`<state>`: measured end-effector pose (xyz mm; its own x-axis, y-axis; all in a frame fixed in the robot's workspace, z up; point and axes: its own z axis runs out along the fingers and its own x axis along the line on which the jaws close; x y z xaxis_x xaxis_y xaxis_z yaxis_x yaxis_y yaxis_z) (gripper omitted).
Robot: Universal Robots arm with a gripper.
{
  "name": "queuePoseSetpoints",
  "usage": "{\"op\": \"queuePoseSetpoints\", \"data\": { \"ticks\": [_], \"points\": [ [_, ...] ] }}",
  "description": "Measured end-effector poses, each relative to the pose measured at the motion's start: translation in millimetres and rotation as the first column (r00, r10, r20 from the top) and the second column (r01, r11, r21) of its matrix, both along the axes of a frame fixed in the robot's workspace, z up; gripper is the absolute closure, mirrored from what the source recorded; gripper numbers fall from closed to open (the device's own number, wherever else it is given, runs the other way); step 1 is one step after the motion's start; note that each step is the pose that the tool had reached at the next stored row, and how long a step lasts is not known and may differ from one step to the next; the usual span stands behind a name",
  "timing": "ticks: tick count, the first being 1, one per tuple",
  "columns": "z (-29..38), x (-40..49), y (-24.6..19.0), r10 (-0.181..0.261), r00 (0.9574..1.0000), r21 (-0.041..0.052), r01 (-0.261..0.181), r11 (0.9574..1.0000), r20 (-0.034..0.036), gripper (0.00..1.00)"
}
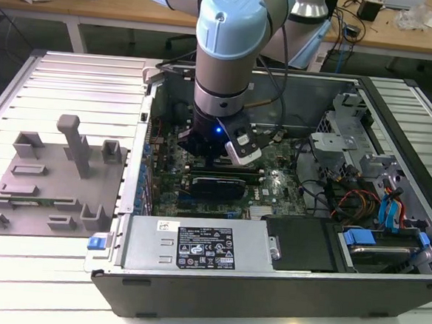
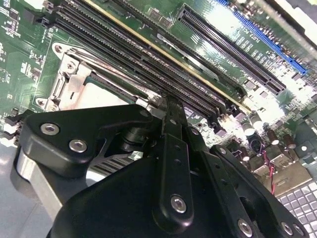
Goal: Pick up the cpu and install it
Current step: 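Install the second cpu locking lever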
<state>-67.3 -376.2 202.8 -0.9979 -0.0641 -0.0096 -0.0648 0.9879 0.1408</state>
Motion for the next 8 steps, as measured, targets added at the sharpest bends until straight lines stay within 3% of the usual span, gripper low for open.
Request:
{"op": "queuePoseSetpoints", "data": {
  "ticks": [2, 8],
  "points": [
    [0.2, 0.0, 0.0, 0.0, 1.0, 0.0008, 0.0, 1.0, 0.0, 0.89],
    [12.1, 0.0, 0.0, 0.0, 1.0, 0.0008, 0.0, 1.0, 0.0, 0.89]
  ]
}}
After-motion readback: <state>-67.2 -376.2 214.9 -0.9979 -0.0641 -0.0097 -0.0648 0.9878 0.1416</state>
